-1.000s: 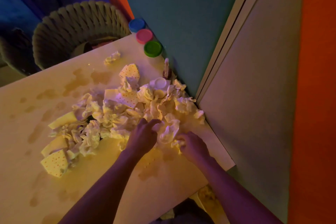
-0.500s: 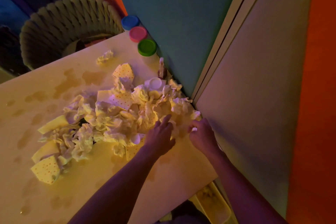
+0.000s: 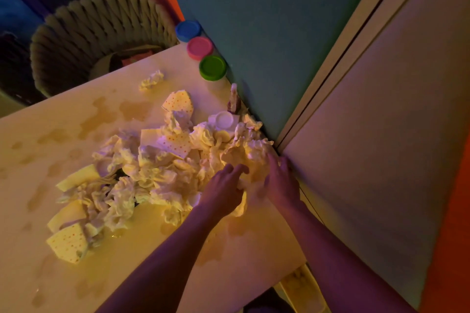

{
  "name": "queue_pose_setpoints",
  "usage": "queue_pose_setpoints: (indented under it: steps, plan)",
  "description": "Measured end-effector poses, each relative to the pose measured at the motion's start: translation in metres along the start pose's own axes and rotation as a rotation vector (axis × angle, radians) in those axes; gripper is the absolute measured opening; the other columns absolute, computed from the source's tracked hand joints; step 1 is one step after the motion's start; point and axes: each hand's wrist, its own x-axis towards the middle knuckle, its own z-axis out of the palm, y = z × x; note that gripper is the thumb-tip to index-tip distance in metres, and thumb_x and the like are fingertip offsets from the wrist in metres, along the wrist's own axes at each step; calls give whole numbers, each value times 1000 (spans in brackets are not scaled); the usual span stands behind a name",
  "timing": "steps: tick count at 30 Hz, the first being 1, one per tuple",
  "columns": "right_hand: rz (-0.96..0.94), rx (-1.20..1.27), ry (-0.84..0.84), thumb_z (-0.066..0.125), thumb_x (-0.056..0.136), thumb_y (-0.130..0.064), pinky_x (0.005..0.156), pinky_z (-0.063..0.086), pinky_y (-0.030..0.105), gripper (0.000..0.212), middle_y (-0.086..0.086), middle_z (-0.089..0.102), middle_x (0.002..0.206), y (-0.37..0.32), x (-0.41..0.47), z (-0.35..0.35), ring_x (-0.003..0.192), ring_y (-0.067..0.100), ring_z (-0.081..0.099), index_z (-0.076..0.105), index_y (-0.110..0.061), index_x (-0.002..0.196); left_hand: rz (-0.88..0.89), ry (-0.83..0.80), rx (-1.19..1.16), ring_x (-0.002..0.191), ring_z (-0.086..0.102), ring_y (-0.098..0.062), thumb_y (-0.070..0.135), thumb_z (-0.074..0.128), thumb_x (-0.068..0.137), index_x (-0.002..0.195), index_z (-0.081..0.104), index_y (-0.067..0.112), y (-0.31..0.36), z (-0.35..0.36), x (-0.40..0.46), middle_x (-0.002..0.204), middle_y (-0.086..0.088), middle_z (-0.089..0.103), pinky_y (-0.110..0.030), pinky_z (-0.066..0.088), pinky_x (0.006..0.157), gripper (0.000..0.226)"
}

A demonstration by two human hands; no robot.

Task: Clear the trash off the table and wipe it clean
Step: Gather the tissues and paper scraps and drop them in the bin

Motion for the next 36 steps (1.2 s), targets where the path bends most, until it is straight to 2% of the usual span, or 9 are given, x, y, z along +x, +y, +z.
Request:
queue_pose_setpoints:
  steps: [5,9,14,18,21,25,29,32,36]
  plan:
    - [23,-9,7,59,85,-7,86,48,39,64,11,37,142,6,8,9,123,35,50,40,-25,143,-5,179,-49,77,63,-34,19,58,83,98,72,23,-9,-22,11,91,-7,55,-36,49,64,21]
    - [24,9,46,62,82,-8,83,47,41,45,14,45,132,9,8,13,115,37,51,54,-15,126,-53,270,-71,80,60,-38,33,44,81,96,72,13,-7,-46,33,90,-11,54,-39,49,67,37]
    - [-12,116,141,66,77,-7,73,46,42,23,16,55,109,18,6,19,96,37,57,62,-8,100,-176,242,-43,95,58,-33,61,48,85,99,68,16,-6,-58,56,103,-8,53,-41,52,77,51]
    - [-4,259,184,74,74,-9,71,39,34,22,10,58,98,13,5,14,92,30,57,61,-12,92,-124,214,58,96,56,-37,32,73,80,98,64,11,-5,-57,73,110,-12,51,-42,52,74,29]
    - [-33,362,216,76,76,-15,67,37,25,28,2,61,96,0,5,5,87,21,59,60,-15,98,-59,120,123,107,50,-36,13,72,77,106,60,15,-1,-54,84,128,-9,45,-48,54,77,32]
    - [-103,498,170,79,80,-14,64,38,6,50,-11,66,112,-14,14,-7,91,5,60,56,-26,123,3,-19,272,120,43,-39,8,61,80,135,47,26,9,-47,108,150,-6,30,-50,54,81,59]
    - [-74,324,63,82,77,-21,81,53,28,83,0,68,122,-15,35,1,106,19,66,37,-37,145,43,-169,381,114,50,-43,15,58,85,150,31,33,10,-38,131,154,-9,25,-50,53,85,72]
    - [-34,215,8,81,76,-30,79,51,37,94,7,69,117,-15,46,6,103,27,66,27,-38,153,64,-213,396,113,54,-44,18,56,87,151,27,31,7,-30,144,152,-9,27,-52,53,87,71]
    - [-25,204,-12,73,83,-35,80,54,37,60,1,70,113,-11,54,9,103,25,67,42,-40,134,24,-259,425,115,55,-44,21,55,93,155,24,30,13,-22,147,150,-12,31,-46,50,87,70]
